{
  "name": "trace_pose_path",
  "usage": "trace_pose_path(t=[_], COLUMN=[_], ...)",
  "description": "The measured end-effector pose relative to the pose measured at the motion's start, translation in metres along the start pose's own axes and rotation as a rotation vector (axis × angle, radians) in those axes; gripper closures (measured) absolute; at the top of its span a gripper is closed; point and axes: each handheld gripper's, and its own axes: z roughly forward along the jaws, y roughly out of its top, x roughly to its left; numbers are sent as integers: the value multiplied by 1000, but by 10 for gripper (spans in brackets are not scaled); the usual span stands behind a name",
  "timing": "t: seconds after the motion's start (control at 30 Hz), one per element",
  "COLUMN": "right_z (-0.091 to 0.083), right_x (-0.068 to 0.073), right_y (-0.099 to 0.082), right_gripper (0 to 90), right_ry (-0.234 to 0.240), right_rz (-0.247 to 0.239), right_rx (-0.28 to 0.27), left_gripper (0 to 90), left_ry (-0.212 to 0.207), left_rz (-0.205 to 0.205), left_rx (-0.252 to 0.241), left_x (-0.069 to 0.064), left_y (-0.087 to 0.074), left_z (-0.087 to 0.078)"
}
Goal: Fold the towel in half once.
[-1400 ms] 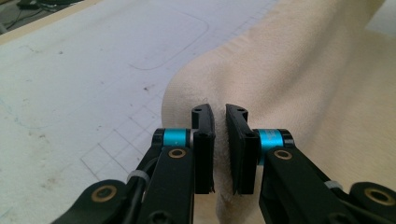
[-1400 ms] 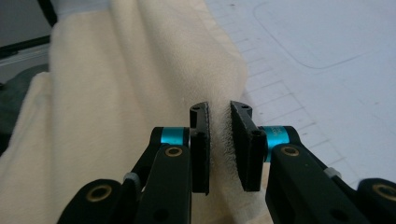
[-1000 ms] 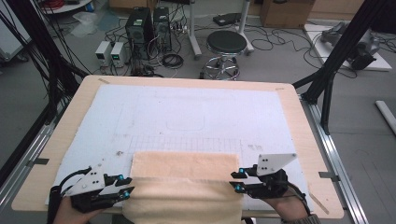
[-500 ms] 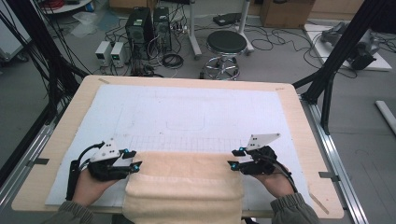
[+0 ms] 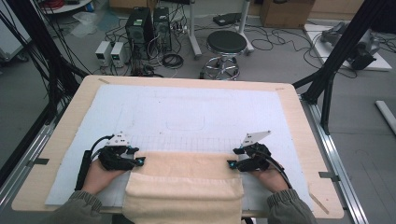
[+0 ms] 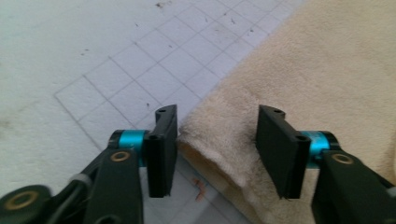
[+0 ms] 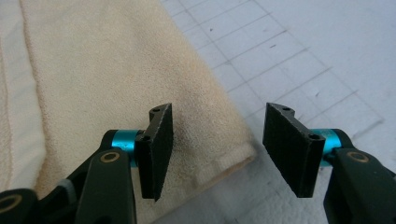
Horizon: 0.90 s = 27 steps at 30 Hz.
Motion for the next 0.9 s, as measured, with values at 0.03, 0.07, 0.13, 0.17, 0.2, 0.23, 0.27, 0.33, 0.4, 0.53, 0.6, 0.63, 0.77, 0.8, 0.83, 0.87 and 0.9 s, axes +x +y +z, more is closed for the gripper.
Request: trace_pose_path(t=[0.03,0.07,0.13,0.17,0.2,0.23,0.27,0.33,0.4,0.53,0.6,0.63,0.77,0.8,0.83,0.87,0.9], right_z=[0,0,0,0,0,1,1,1,1,2,-1,-2,-9,-11,-13,-15,-18], right_x=[-1,-2,-2,-2,-2,-2,-1,-2,-7,-19,-31,-38,-63,-67,-71,-74,-78], right_y=[0,0,0,0,0,1,1,3,10,34,52,60,86,93,100,106,112], right_gripper=[448,470,552,631,714,763,794,831,841,851,853,854,856,856,855,855,855], right_ry=[5,12,22,38,69,83,90,99,91,7,-40,-57,-110,-130,-142,-150,-154], right_rz=[6,6,15,12,16,15,6,-5,-4,-28,-30,-27,8,3,6,0,10], right_rx=[-3,-6,-7,-11,-8,-5,-4,4,17,-1,-27,-42,-88,-92,-92,-98,-101], left_gripper=[574,628,715,756,773,789,799,811,816,822,822,822,823,823,823,822,818], left_ry=[-17,-30,-56,-54,-53,-52,-49,-32,-13,66,120,134,204,221,235,248,261], left_rz=[-5,-12,-14,-9,-1,-6,-3,5,-11,-23,-29,-33,-29,-21,-16,-12,-11], left_rx=[1,1,7,10,14,11,14,10,-6,-44,-79,-88,-123,-125,-125,-130,-128], left_x=[1,1,0,-1,-1,-2,-2,0,6,17,28,32,51,53,55,57,60], left_y=[0,0,0,0,1,1,2,5,10,31,50,56,98,108,116,124,131], left_z=[-1,-1,0,0,-1,-1,-1,-2,-3,-5,-8,-9,-14,-16,-17,-18,-17])
